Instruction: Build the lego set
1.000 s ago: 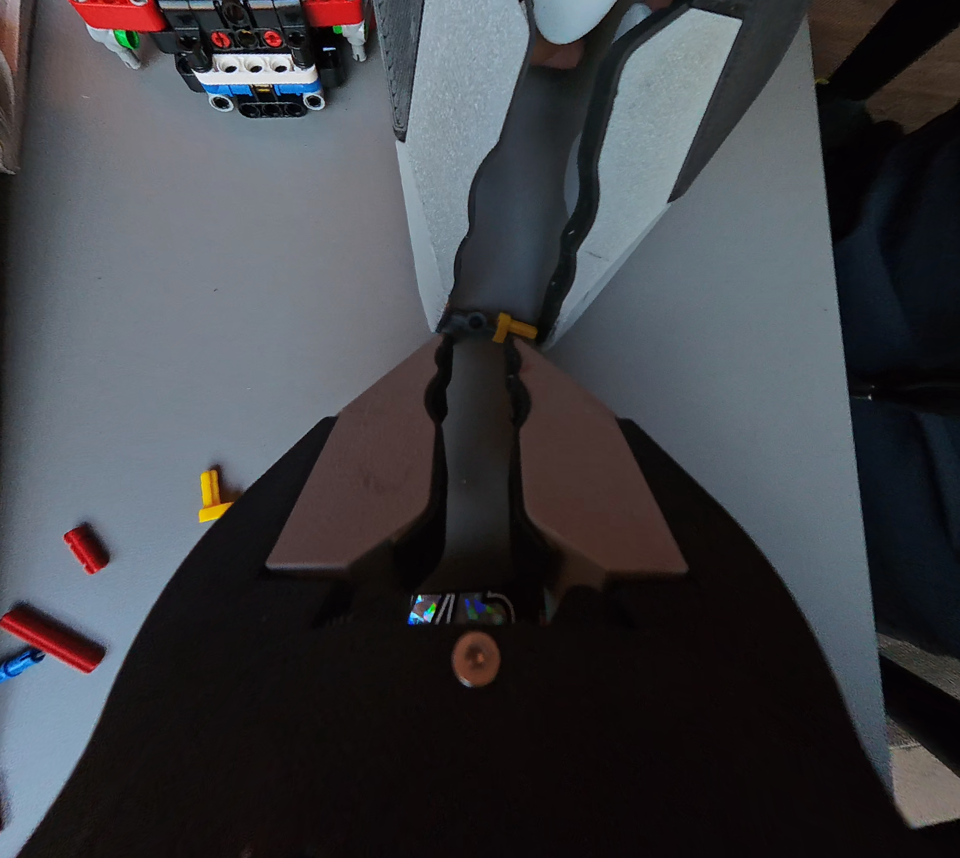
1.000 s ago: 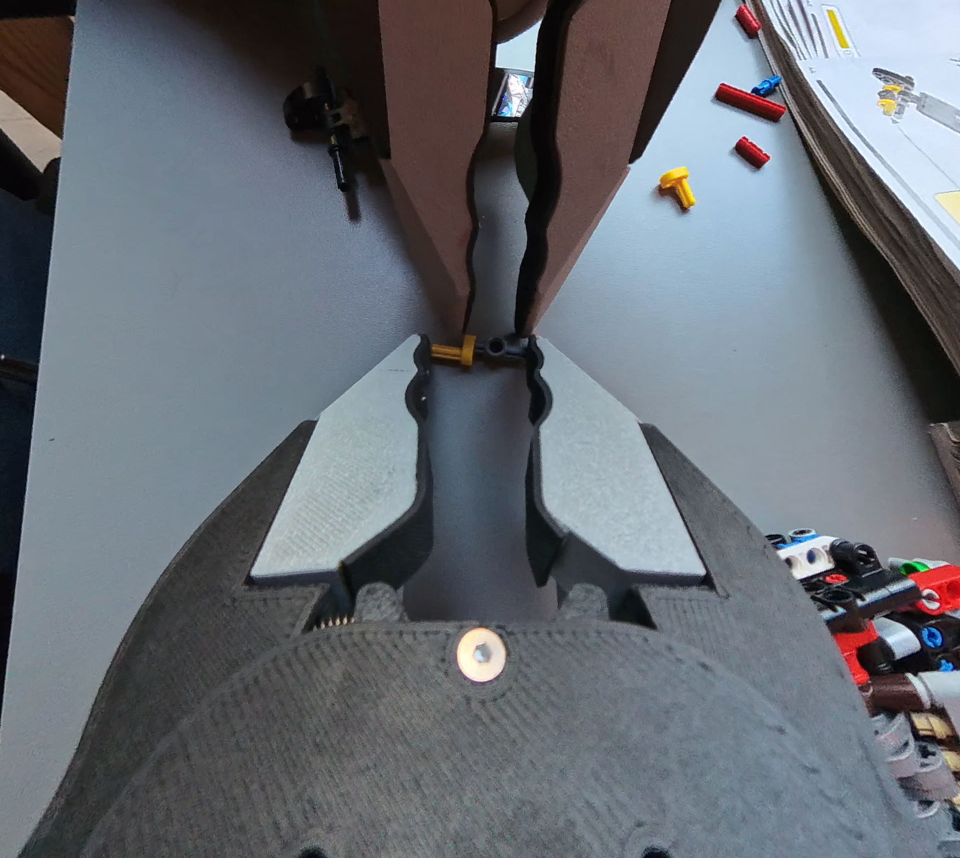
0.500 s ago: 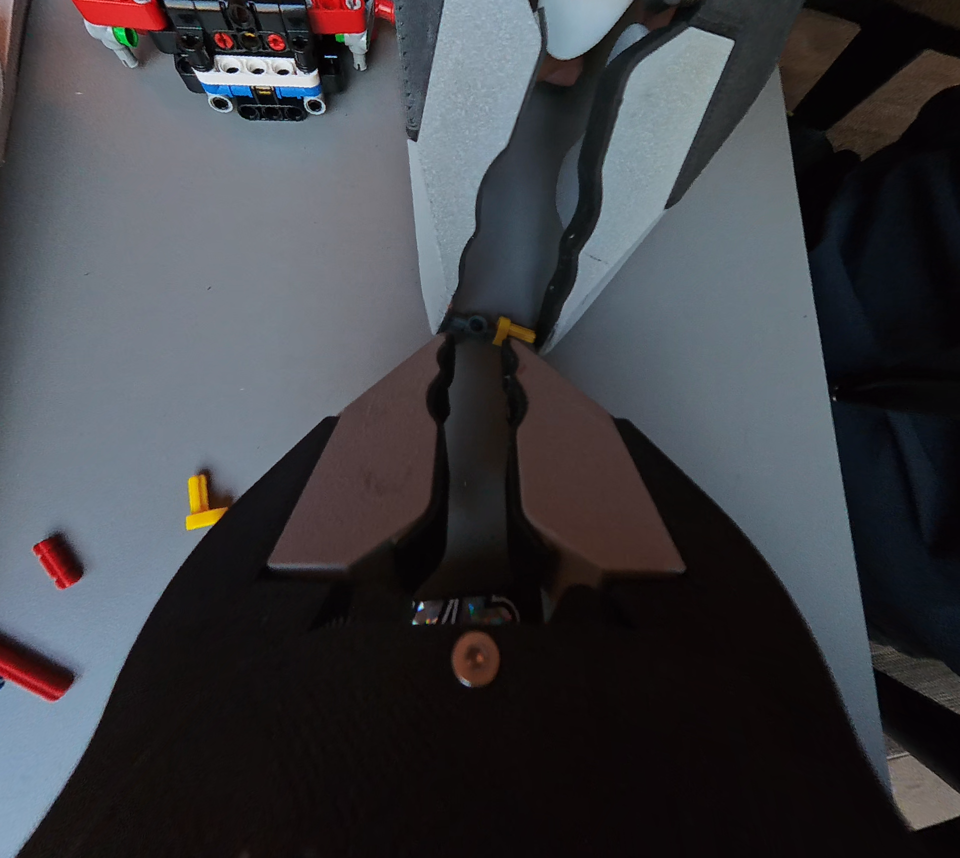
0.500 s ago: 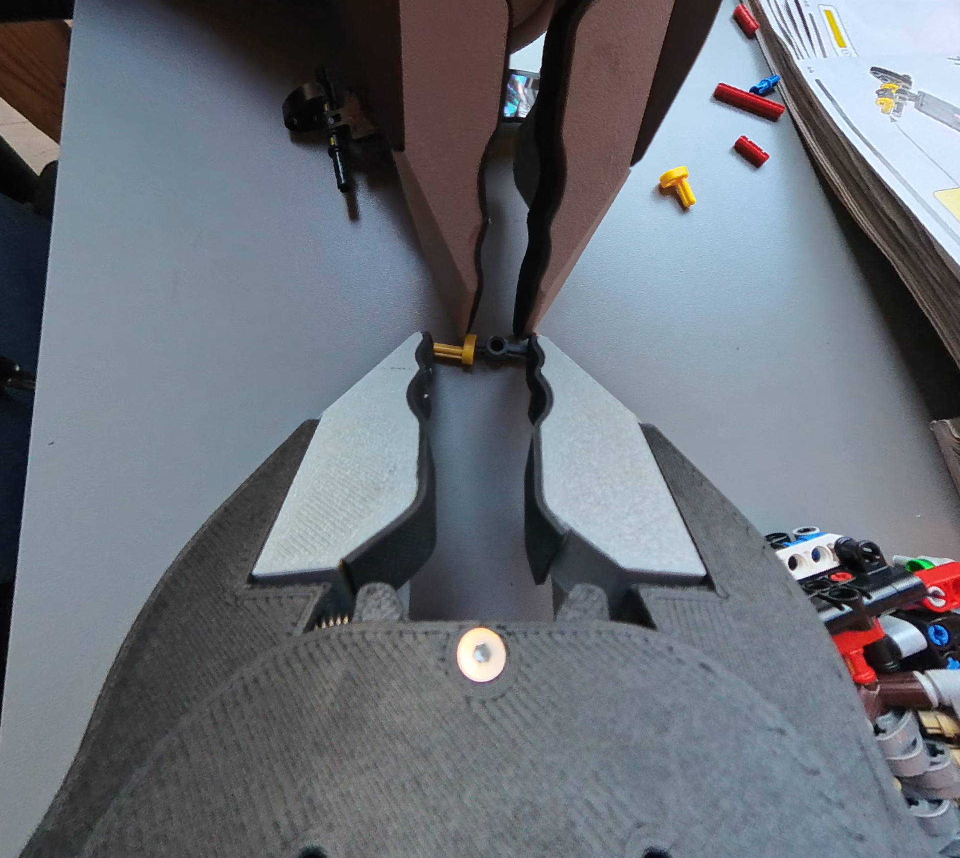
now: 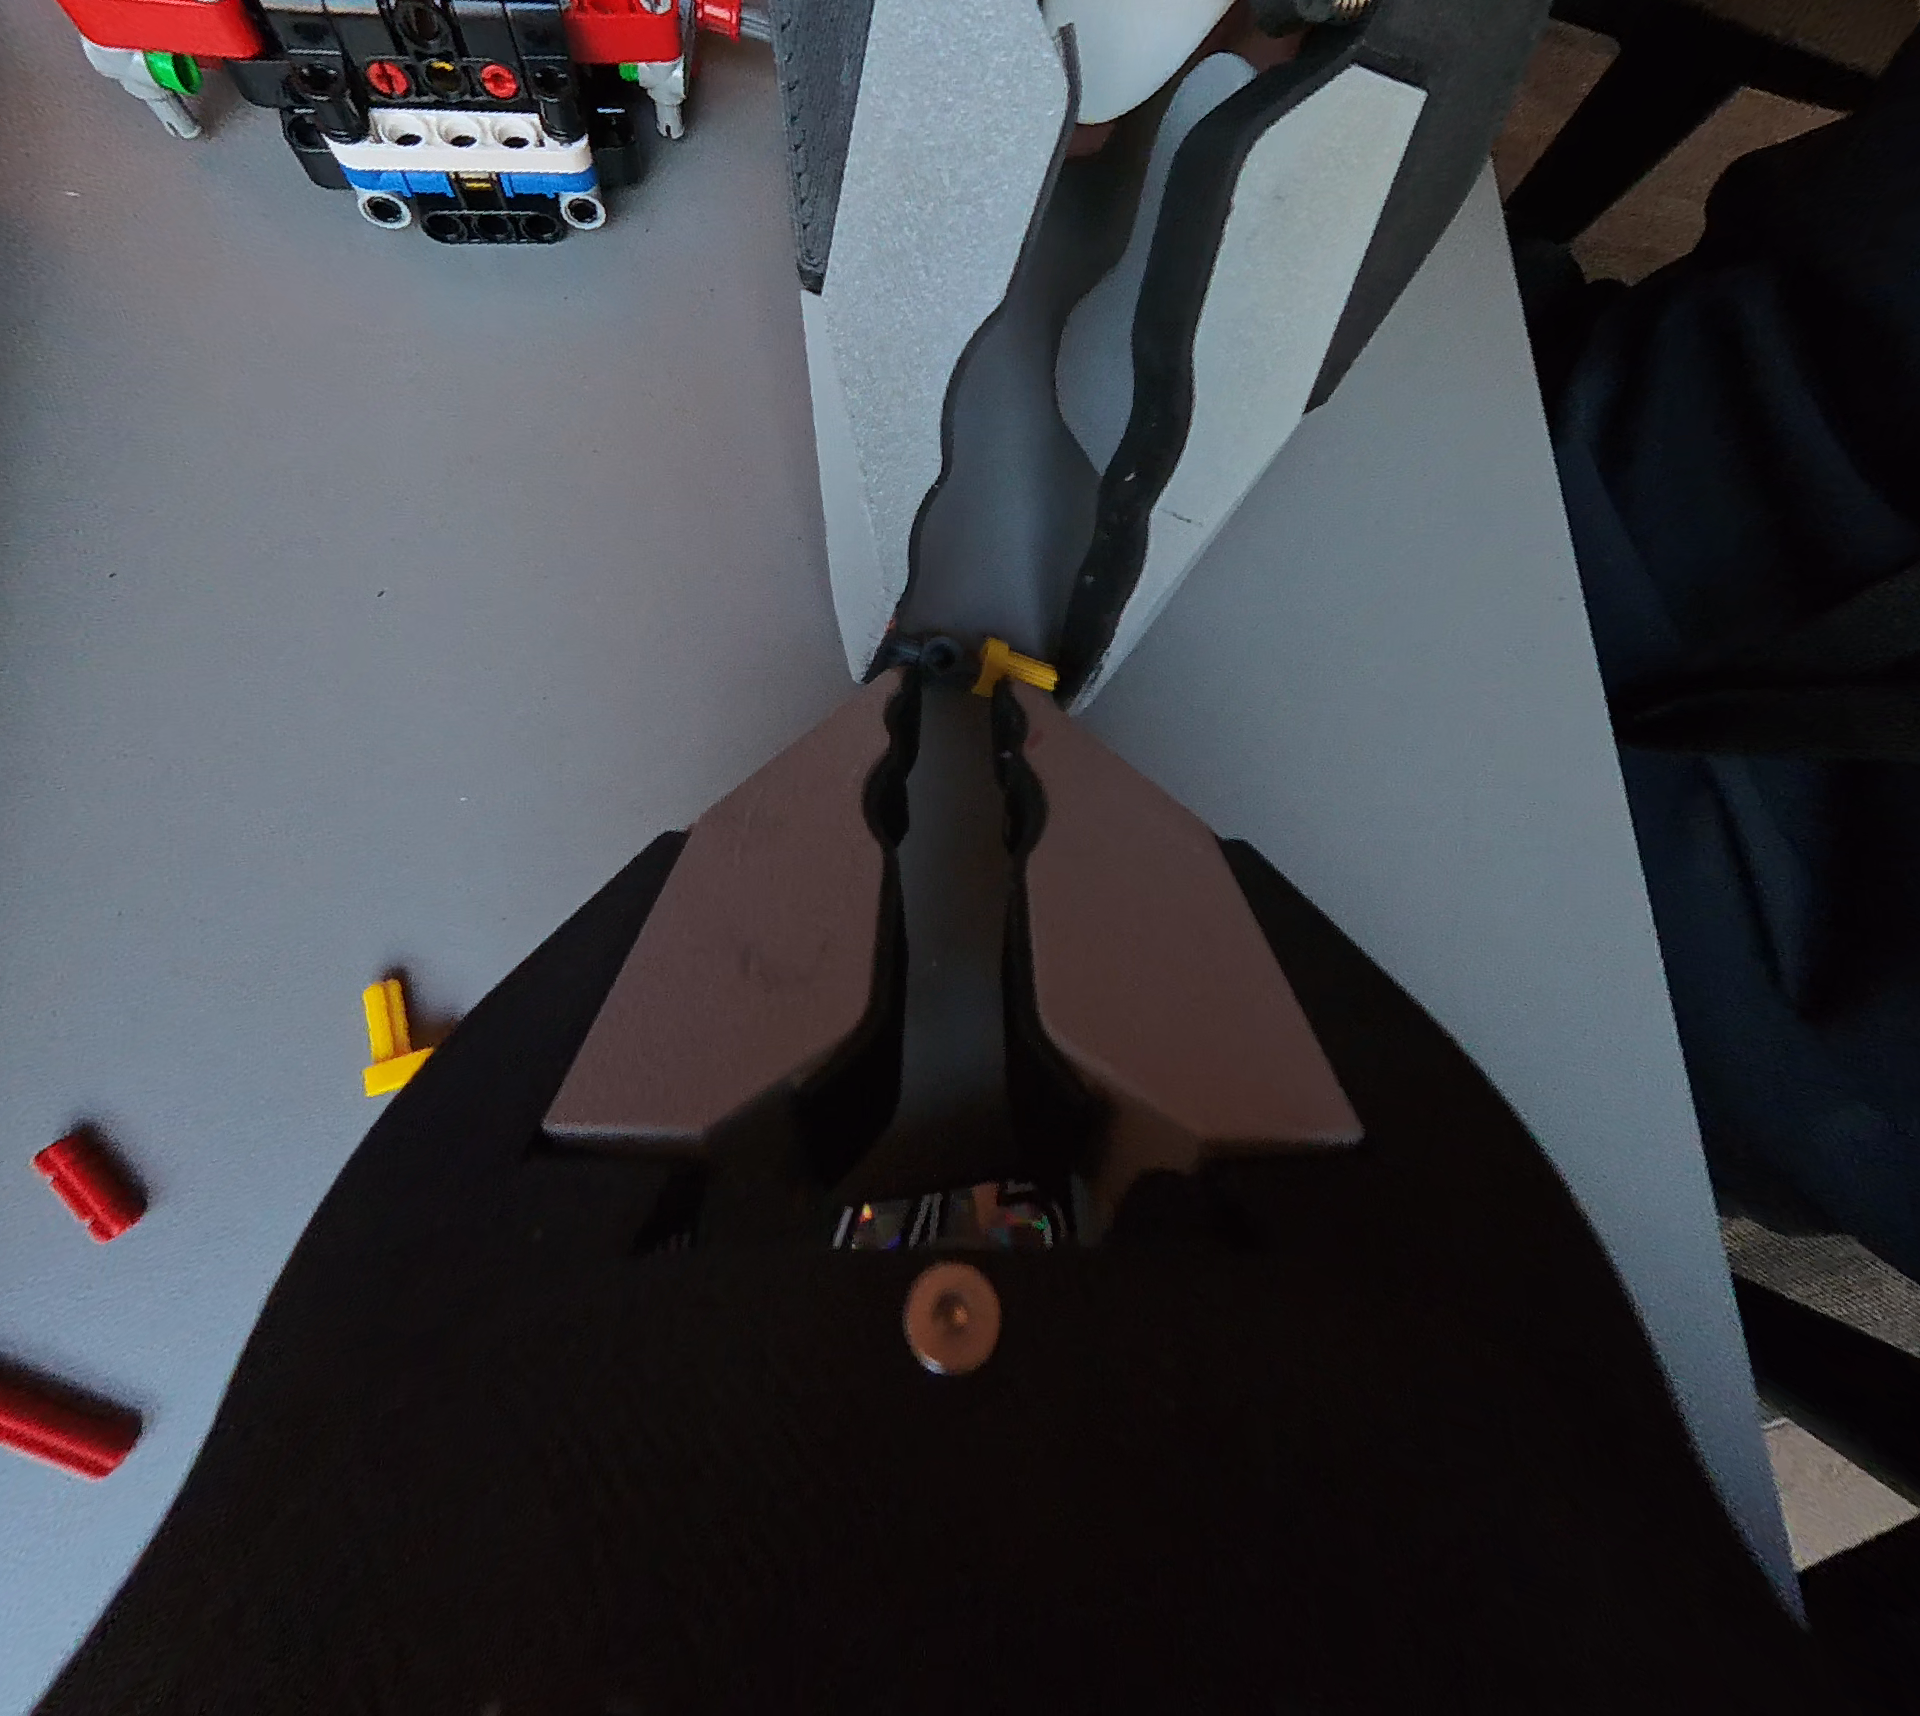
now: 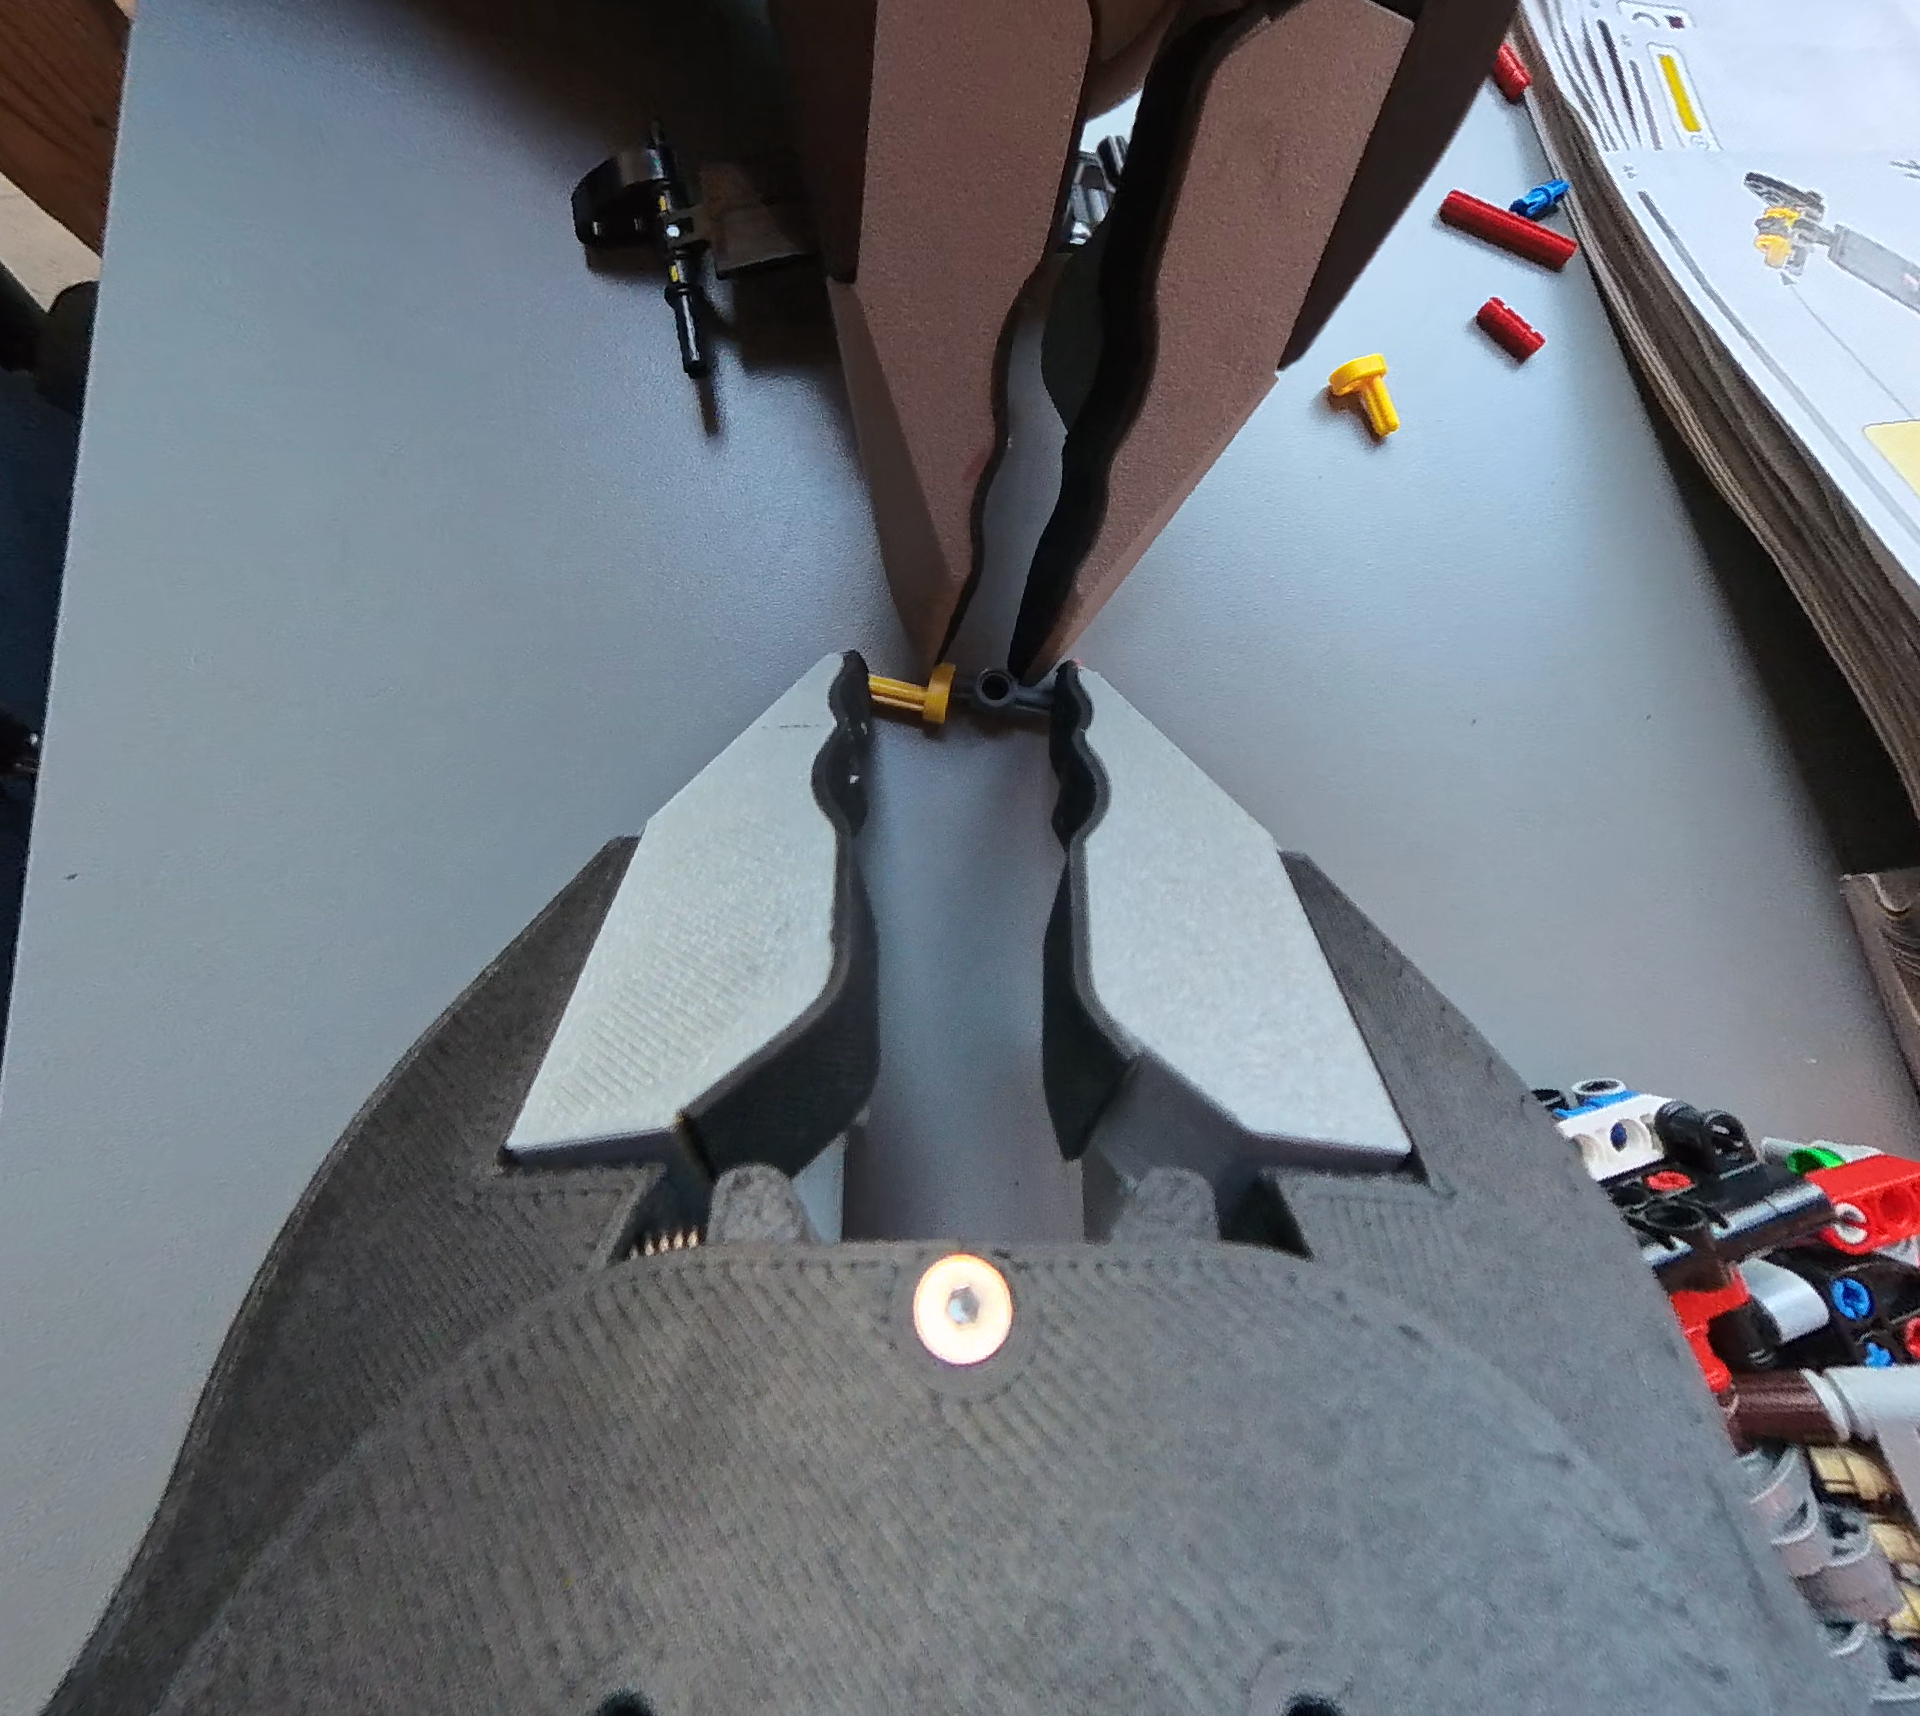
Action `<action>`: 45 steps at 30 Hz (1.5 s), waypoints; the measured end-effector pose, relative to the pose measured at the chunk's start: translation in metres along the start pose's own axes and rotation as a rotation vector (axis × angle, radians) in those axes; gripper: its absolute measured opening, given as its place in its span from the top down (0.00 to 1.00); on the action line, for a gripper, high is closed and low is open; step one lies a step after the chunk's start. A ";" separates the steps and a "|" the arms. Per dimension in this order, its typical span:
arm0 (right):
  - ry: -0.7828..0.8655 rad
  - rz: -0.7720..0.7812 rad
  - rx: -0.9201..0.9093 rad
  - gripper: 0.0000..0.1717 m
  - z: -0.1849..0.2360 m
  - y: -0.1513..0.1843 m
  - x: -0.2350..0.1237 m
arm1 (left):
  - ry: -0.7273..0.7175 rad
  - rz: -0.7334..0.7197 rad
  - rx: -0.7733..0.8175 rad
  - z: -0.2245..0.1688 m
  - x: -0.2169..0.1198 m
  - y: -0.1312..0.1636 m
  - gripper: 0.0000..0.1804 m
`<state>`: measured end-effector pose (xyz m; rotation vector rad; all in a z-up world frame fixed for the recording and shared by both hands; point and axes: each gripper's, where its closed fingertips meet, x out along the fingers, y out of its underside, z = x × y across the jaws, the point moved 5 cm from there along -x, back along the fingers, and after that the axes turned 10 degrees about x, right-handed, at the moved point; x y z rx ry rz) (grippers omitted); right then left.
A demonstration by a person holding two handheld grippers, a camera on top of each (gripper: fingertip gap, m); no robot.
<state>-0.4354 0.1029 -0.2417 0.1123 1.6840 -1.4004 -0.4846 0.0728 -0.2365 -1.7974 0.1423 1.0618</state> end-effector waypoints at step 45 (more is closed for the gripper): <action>0.546 -0.362 -0.217 1.00 0.016 -0.003 -0.083 | -0.063 -0.022 0.003 0.001 -0.001 -0.001 0.95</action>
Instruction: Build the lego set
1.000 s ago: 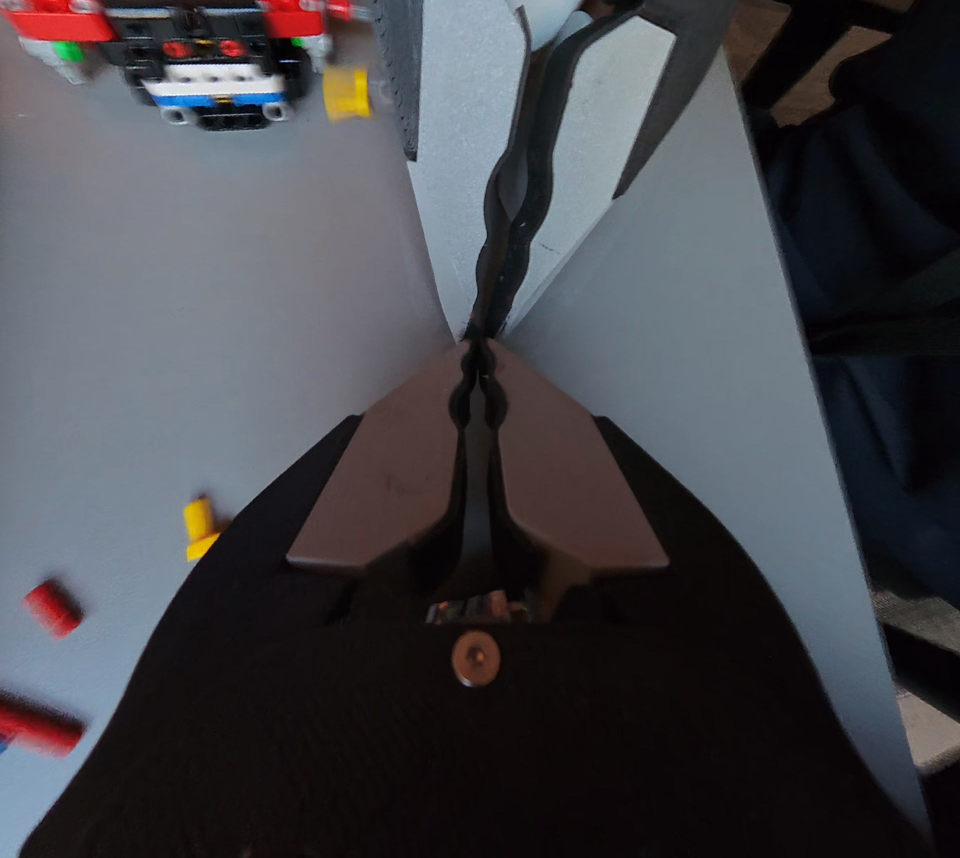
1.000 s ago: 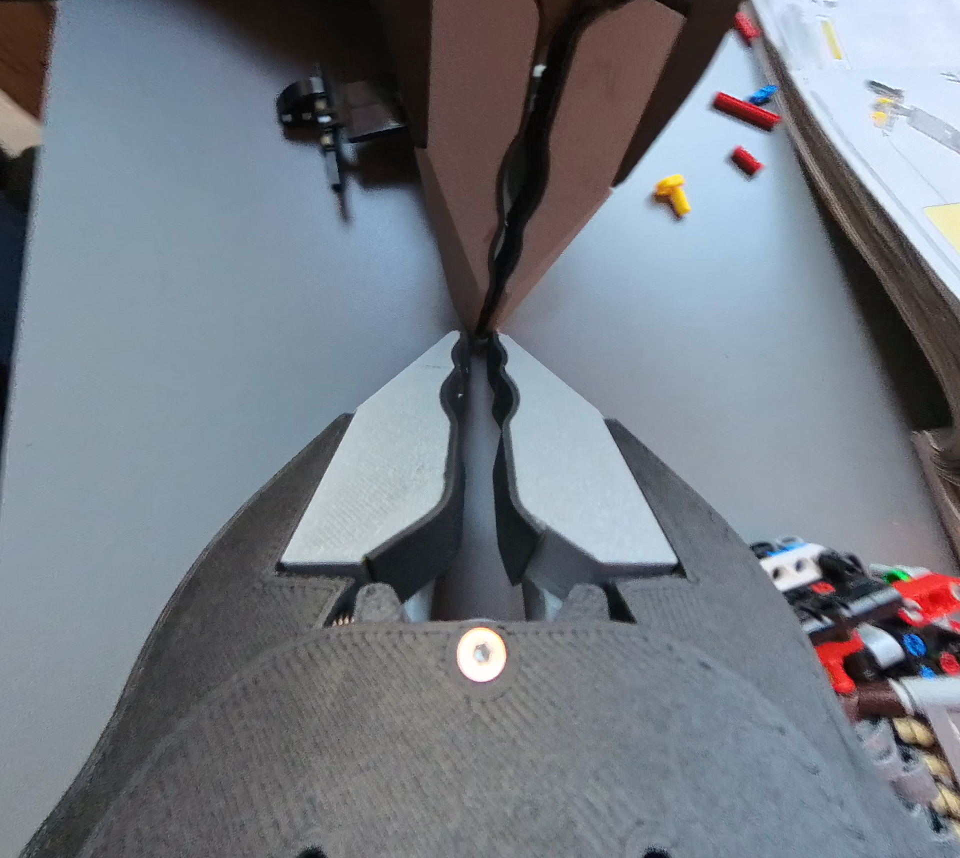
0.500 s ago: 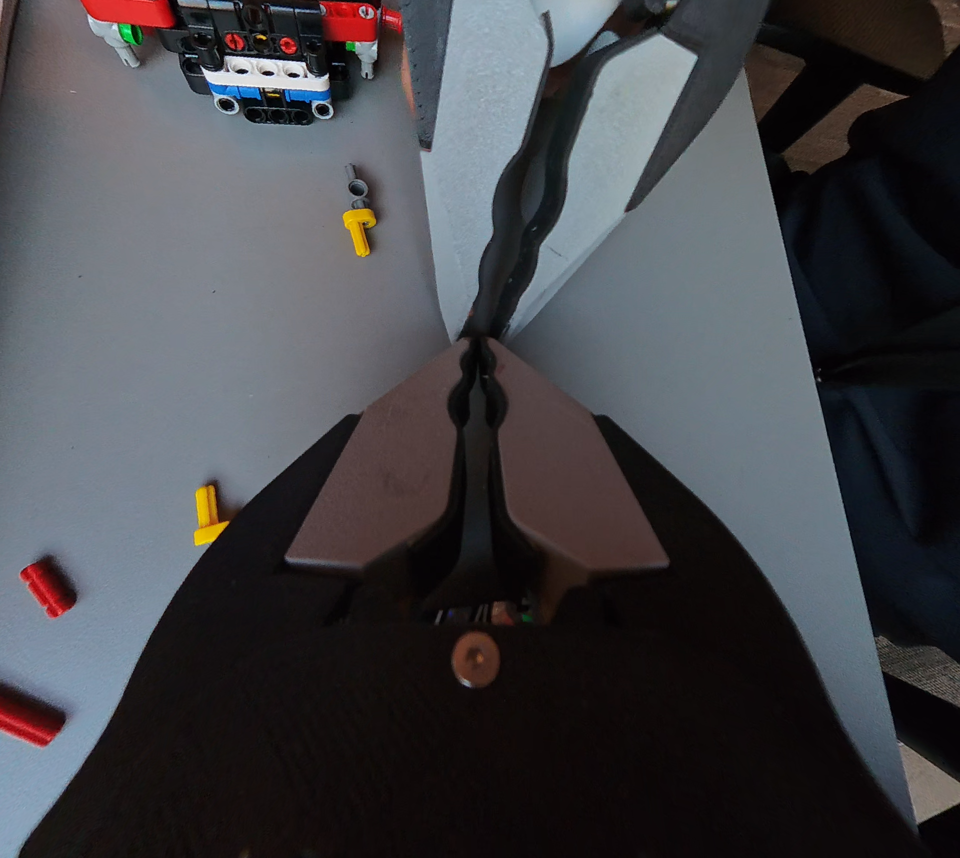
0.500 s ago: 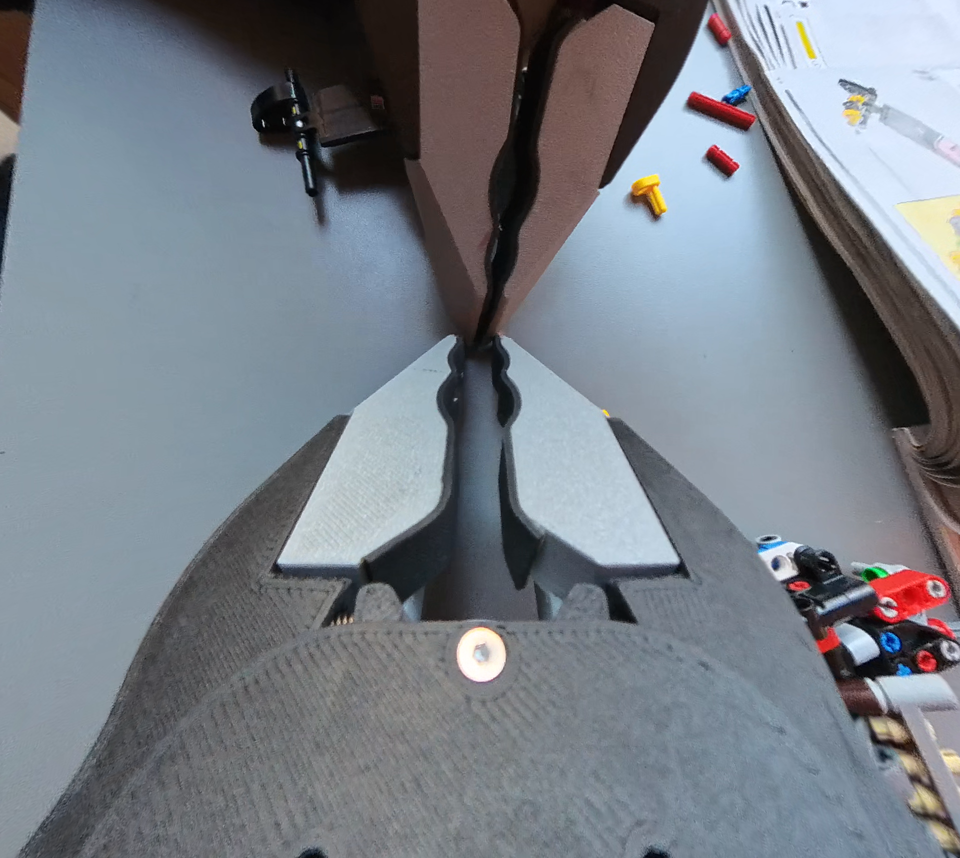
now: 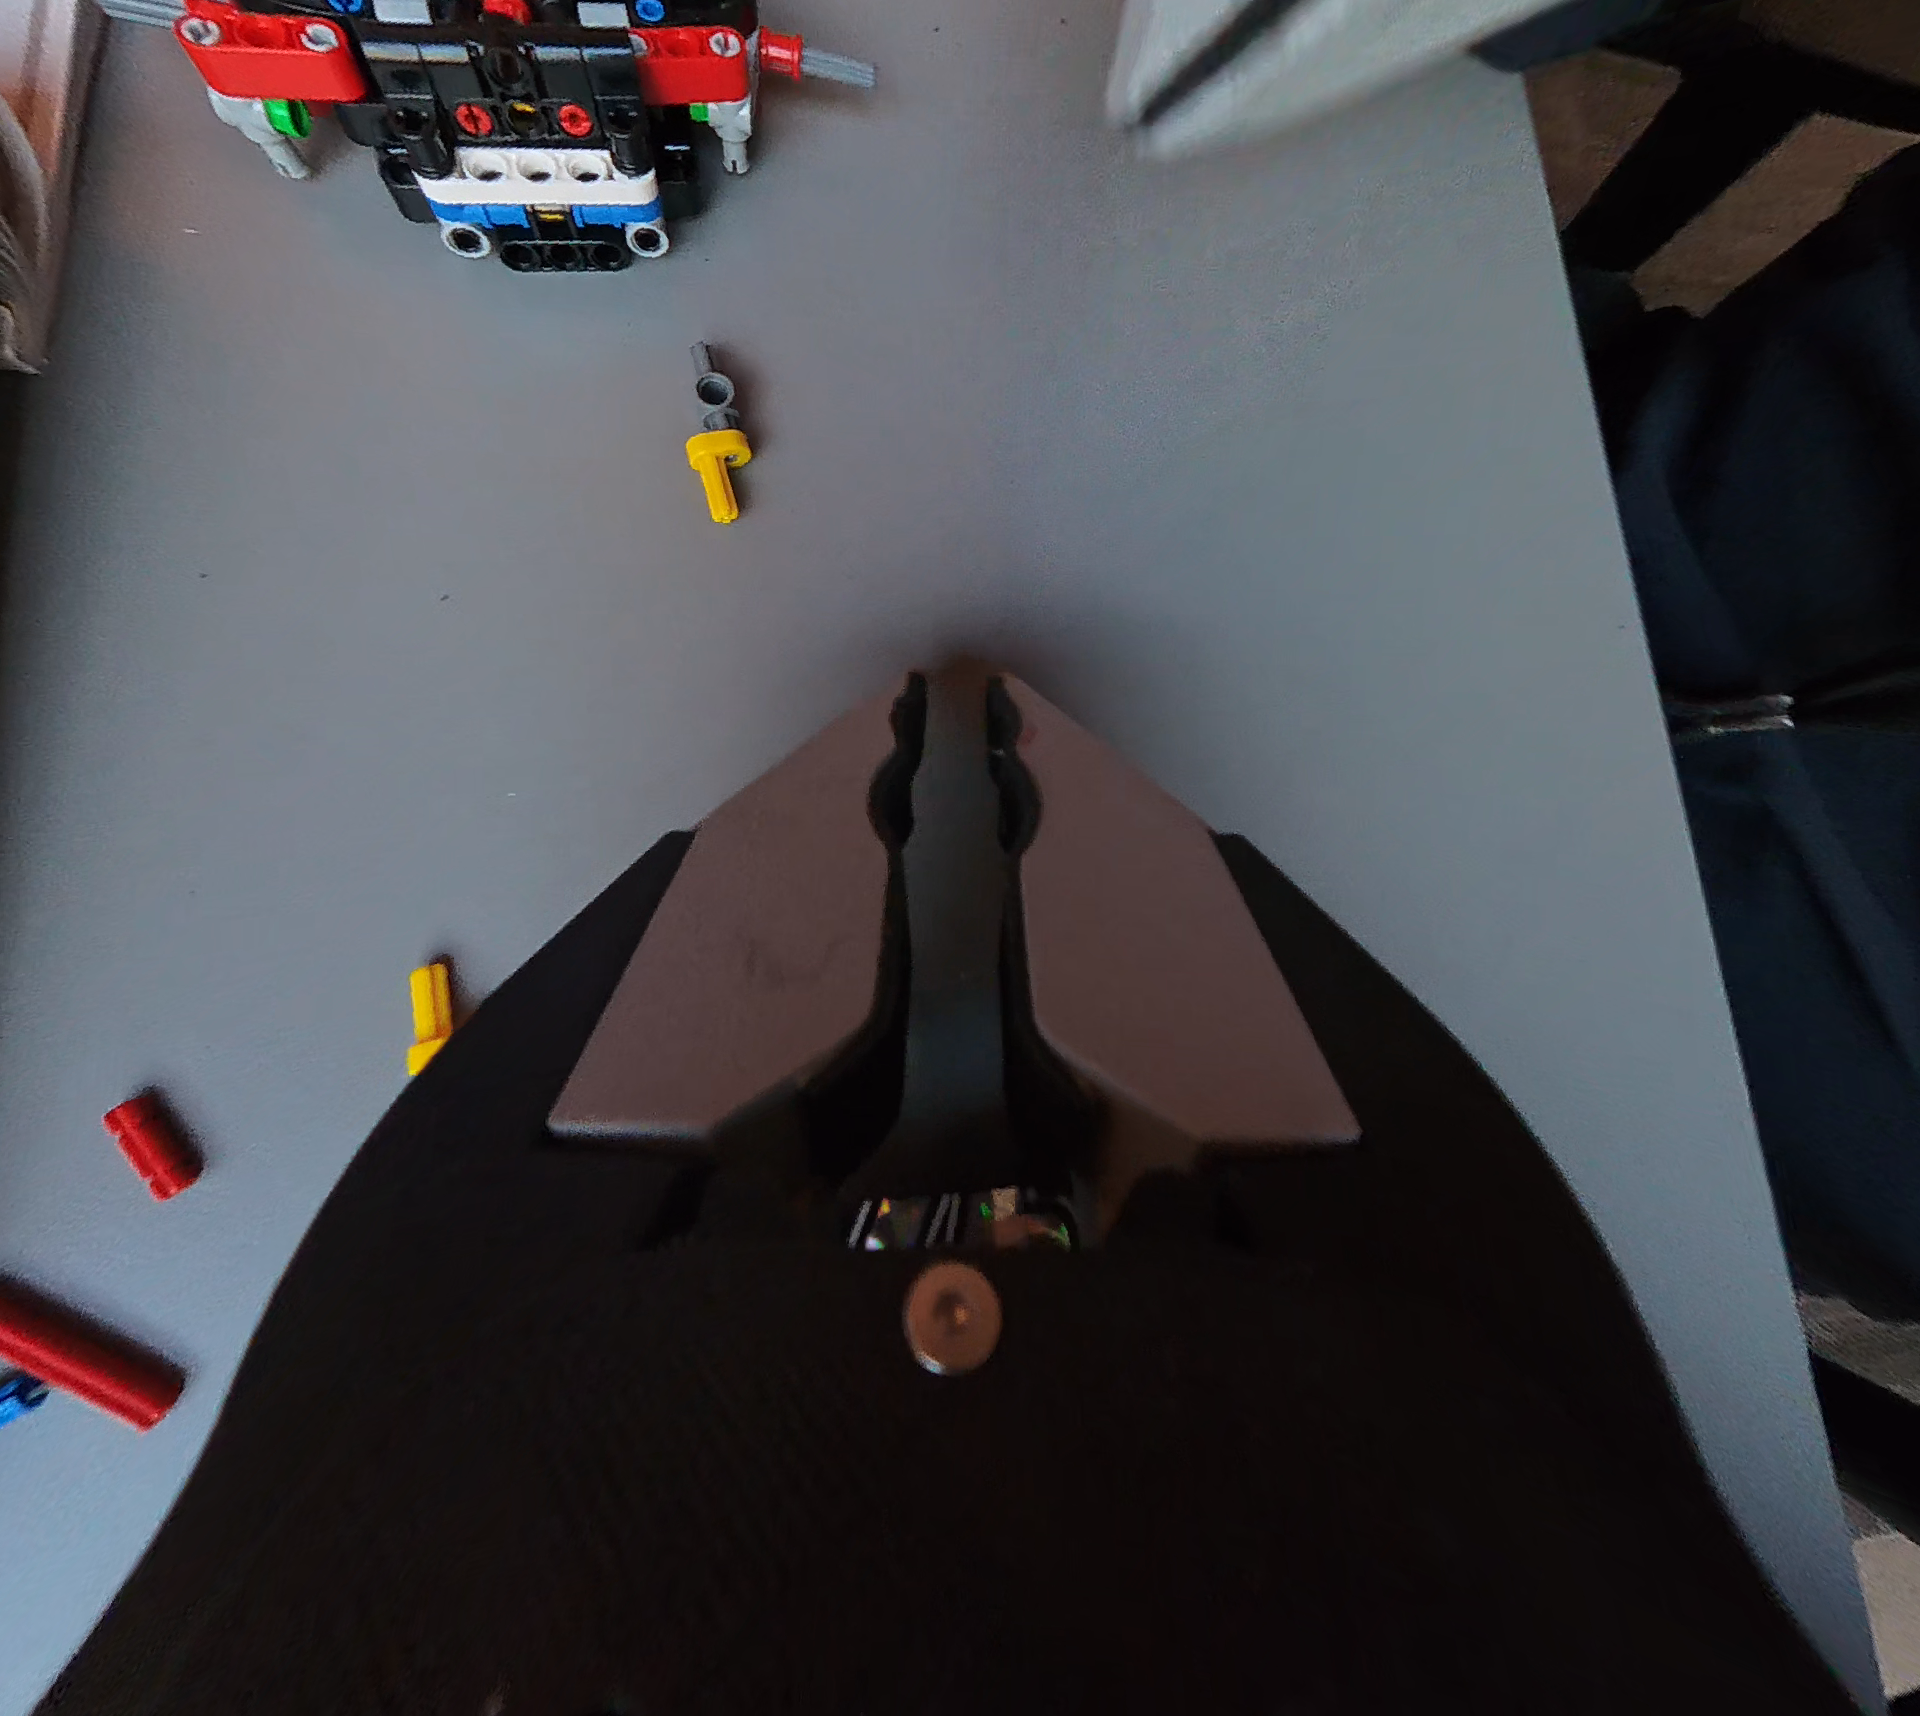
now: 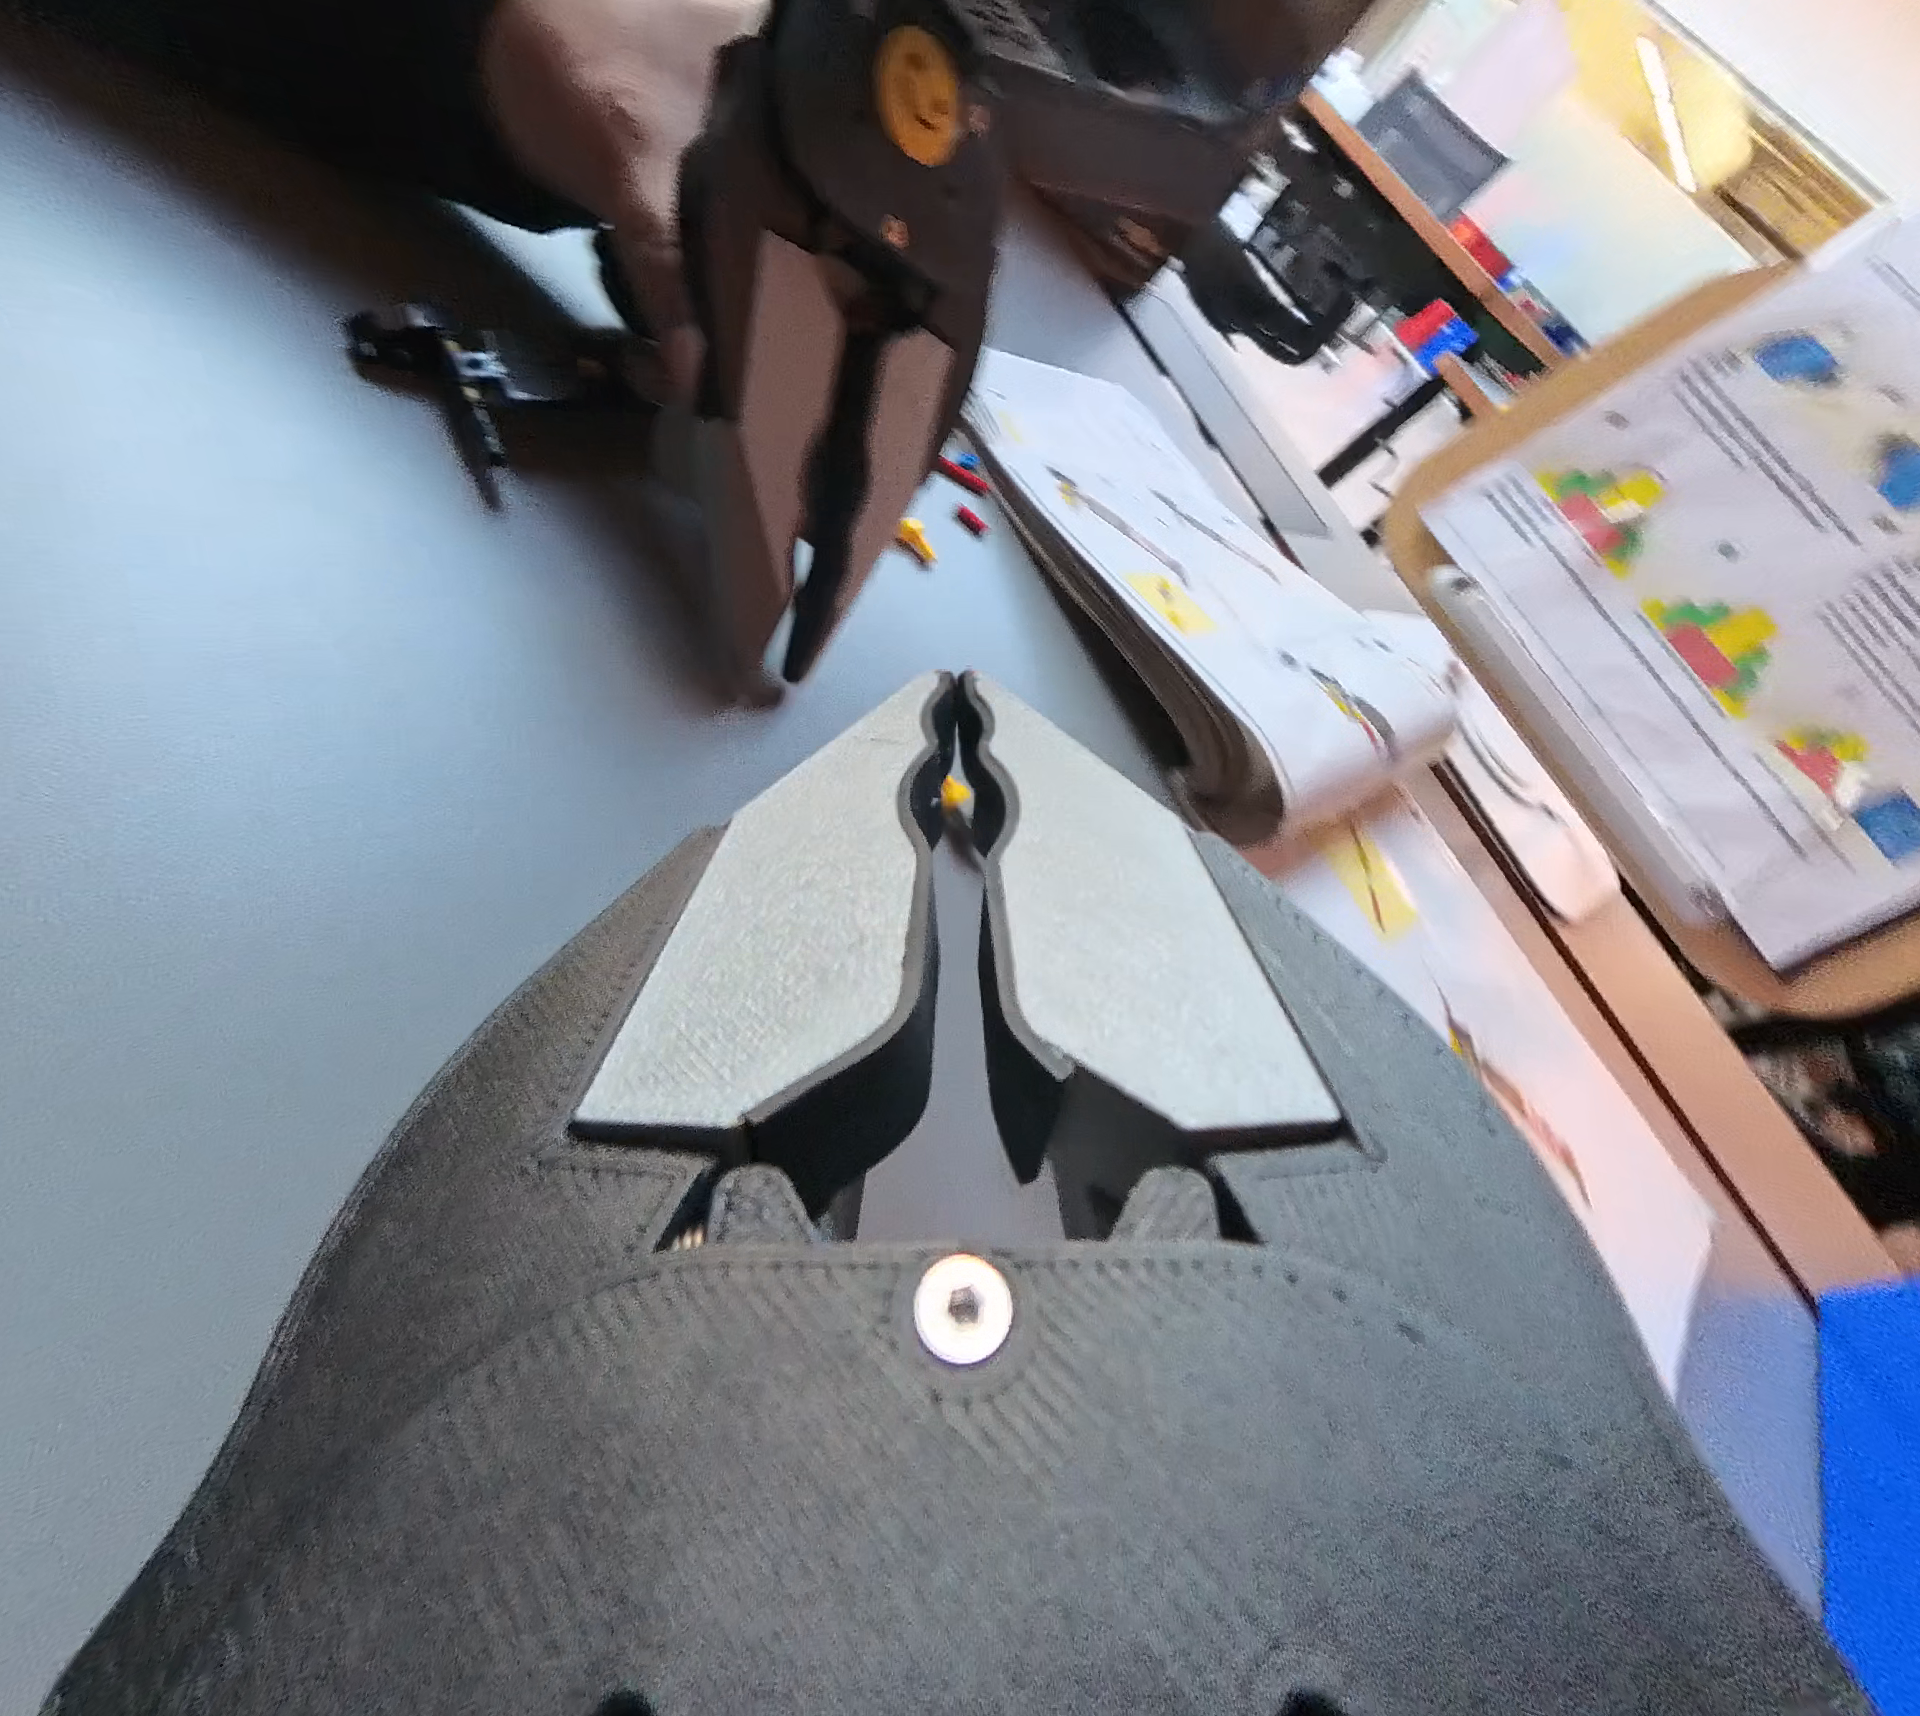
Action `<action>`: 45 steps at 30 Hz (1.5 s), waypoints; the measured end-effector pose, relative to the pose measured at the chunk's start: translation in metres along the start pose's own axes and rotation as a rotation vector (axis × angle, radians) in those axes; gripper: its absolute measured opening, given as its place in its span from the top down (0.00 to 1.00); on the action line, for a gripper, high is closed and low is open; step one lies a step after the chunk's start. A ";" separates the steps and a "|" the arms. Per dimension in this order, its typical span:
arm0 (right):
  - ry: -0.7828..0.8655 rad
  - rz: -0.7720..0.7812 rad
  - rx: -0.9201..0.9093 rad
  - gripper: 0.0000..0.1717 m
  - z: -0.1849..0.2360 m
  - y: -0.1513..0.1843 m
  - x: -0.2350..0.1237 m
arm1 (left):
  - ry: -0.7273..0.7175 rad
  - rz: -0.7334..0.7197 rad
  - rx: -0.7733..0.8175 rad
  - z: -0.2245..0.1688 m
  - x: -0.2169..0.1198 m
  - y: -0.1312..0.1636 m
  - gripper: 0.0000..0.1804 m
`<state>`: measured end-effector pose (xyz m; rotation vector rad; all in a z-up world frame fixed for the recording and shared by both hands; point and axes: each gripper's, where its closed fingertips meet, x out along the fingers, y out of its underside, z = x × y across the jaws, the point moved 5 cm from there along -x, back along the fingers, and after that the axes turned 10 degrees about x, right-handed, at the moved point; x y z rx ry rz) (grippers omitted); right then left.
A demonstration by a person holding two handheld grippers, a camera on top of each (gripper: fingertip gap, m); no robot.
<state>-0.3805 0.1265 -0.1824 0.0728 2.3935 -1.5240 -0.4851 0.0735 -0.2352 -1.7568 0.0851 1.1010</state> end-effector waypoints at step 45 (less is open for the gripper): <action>-0.171 0.170 0.163 0.97 0.024 0.028 -0.003 | 0.067 -0.061 -0.176 -0.026 0.002 -0.059 0.90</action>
